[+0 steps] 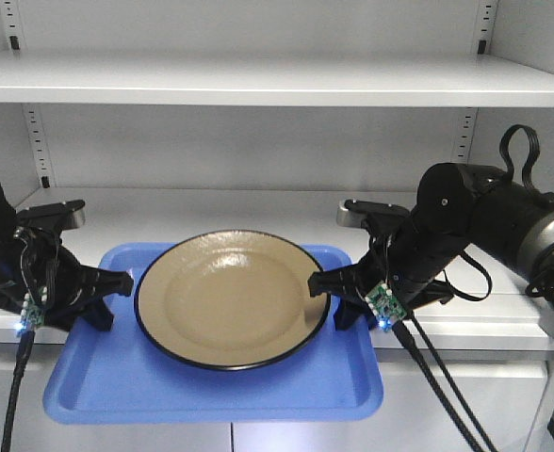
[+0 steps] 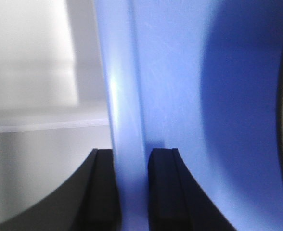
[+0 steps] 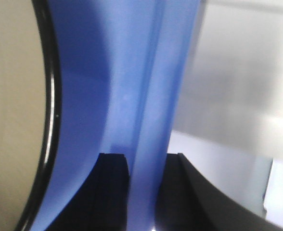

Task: Place disk in tray to left cabinet
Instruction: 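Raise the held tray with both grippers above the lower shelf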

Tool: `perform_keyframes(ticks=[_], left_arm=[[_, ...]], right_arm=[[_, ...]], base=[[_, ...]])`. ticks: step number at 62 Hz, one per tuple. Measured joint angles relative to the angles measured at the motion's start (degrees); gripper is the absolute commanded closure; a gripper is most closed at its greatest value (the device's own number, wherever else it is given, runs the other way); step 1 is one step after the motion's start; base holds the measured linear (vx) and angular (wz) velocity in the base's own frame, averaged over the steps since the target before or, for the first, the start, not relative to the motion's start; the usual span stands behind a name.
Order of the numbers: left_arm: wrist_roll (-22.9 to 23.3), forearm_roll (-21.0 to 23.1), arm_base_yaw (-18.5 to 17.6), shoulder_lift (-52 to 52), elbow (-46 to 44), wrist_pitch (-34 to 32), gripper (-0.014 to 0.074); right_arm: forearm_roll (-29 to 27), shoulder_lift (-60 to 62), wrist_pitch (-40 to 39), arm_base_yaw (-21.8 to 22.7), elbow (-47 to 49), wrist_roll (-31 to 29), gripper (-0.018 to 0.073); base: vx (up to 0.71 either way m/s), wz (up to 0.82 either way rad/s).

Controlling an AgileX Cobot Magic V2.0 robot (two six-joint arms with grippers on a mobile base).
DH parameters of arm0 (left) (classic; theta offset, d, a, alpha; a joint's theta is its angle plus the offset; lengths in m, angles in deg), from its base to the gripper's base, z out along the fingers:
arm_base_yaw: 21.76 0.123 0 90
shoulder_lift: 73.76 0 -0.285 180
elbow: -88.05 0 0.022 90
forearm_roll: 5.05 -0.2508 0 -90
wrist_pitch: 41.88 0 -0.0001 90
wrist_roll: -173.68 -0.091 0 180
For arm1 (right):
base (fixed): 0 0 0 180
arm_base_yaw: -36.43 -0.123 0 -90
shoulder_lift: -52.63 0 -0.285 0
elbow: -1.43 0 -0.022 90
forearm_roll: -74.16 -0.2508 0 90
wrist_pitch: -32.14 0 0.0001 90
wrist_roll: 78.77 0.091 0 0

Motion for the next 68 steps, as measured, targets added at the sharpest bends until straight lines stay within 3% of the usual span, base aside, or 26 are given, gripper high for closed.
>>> perform_keyframes(ticks=[20,42,68], left_arm=[[1.02,0.14,0.05,-1.86,-0.01,-5.56,0.0597],[1.71,0.93,0.16,-4.72,-0.25,-2.33,0.0597],[1.71,-0.07,0.16,-5.26,-5.62,5.28,0.0597]], right_arm=[[0.51,0.0,-7.23,0.09,0.0,0.02,0.0563],[0.76,-2.53,-3.98,0.09,0.0,4.62,0.0563],[0.15,-3.15,-2.0,0.09,0.26,5.49,0.0563]], base=[[0.0,0.0],[0.0,0.0],[0.0,0.0]])
